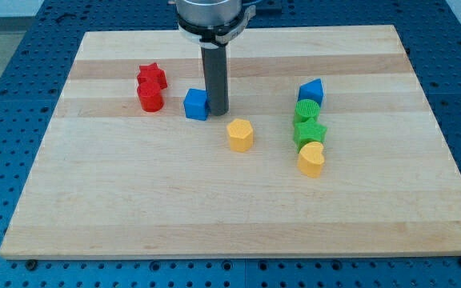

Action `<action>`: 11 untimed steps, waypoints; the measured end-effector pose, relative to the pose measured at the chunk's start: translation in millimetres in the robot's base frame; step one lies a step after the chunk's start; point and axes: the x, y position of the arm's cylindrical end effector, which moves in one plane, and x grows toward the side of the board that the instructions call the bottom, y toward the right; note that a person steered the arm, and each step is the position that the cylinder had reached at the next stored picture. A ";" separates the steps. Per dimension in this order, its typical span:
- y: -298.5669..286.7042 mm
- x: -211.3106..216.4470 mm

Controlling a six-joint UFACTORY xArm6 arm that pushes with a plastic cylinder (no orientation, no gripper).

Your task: Push the blue cube closer to the red circle

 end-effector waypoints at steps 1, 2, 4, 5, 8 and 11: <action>4.6 -22.9; 4.6 -10.6; 3.2 10.5; 18.7 -11.8; -1.4 -20.1; -1.9 1.8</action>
